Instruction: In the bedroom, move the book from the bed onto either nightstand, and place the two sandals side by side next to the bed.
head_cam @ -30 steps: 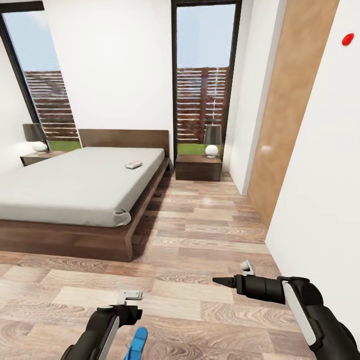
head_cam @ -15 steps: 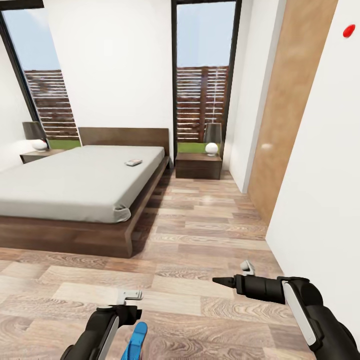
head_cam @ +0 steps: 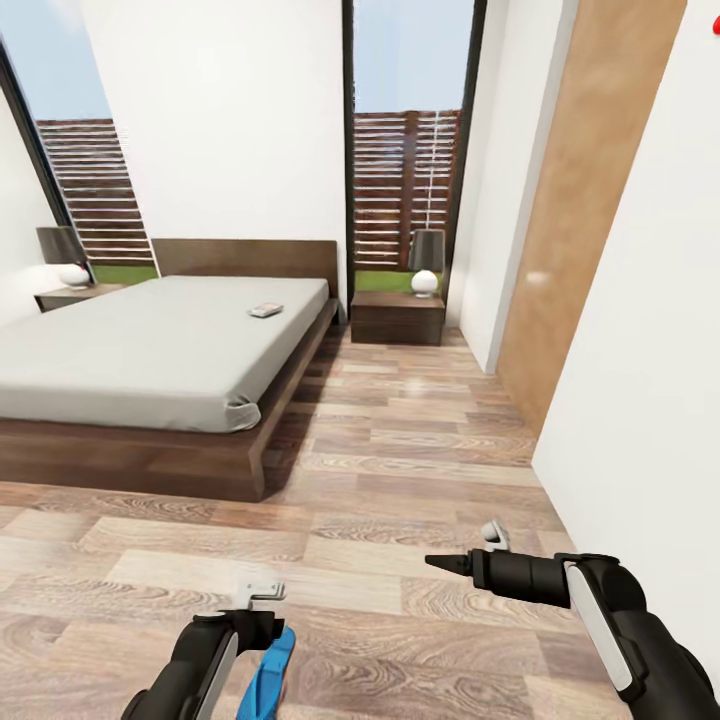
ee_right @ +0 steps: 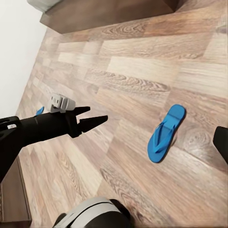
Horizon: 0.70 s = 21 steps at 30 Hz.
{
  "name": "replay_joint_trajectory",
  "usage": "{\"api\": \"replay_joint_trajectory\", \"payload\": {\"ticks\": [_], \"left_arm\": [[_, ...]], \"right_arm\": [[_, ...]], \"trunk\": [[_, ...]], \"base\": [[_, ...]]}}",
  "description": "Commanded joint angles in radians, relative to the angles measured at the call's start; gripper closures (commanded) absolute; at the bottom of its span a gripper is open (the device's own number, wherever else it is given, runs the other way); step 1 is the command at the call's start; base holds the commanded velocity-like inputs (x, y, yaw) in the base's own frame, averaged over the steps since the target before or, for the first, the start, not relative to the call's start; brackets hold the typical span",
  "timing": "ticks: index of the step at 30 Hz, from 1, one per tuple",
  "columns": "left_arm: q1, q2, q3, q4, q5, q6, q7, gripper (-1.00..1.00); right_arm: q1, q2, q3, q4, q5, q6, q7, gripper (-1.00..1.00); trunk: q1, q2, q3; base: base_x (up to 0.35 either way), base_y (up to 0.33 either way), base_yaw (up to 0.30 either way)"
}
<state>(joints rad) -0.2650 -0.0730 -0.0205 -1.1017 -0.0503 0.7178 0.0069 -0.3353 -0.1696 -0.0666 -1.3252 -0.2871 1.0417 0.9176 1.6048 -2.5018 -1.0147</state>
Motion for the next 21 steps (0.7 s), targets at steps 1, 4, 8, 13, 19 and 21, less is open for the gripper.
{"api": "replay_joint_trajectory", "payload": {"ticks": [1,4,8,13,19,21], "left_arm": [[0.000,0.000,-0.001,-0.001,-0.005,0.005,0.001,-1.00],[0.000,0.000,-0.001,-0.001,-0.005,0.005,0.000,-1.00],[0.000,-0.001,-0.001,-0.001,-0.005,0.005,0.000,-1.00],[0.000,-0.001,-0.001,-0.001,-0.005,0.005,-0.001,-1.00],[0.000,-0.001,-0.001,-0.001,-0.005,0.005,-0.001,-1.00],[0.000,-0.001,-0.001,-0.001,-0.005,0.005,-0.001,-1.00]], "right_arm": [[-0.001,0.000,-0.001,0.000,0.003,0.003,0.006,-1.00],[-0.001,-0.001,-0.001,0.000,0.003,0.003,0.006,-1.00],[-0.001,-0.001,-0.002,0.000,0.001,0.003,0.006,-1.00],[-0.001,-0.001,-0.002,0.000,0.000,0.004,0.007,-1.00],[-0.001,-0.001,-0.002,0.000,0.002,0.004,0.007,-1.00],[-0.001,-0.001,-0.002,0.000,0.002,0.003,0.007,-1.00]], "trunk": [[0.000,-0.001,-0.005],[0.002,-0.001,-0.017],[0.003,-0.002,-0.032],[0.006,-0.004,-0.051],[0.008,-0.005,-0.075],[0.009,-0.005,-0.082]], "base": [[0.000,0.000,0.000],[0.000,0.000,0.000],[0.000,0.000,0.000],[0.000,0.000,0.000],[0.000,0.000,0.000],[0.000,0.000,0.000]]}}
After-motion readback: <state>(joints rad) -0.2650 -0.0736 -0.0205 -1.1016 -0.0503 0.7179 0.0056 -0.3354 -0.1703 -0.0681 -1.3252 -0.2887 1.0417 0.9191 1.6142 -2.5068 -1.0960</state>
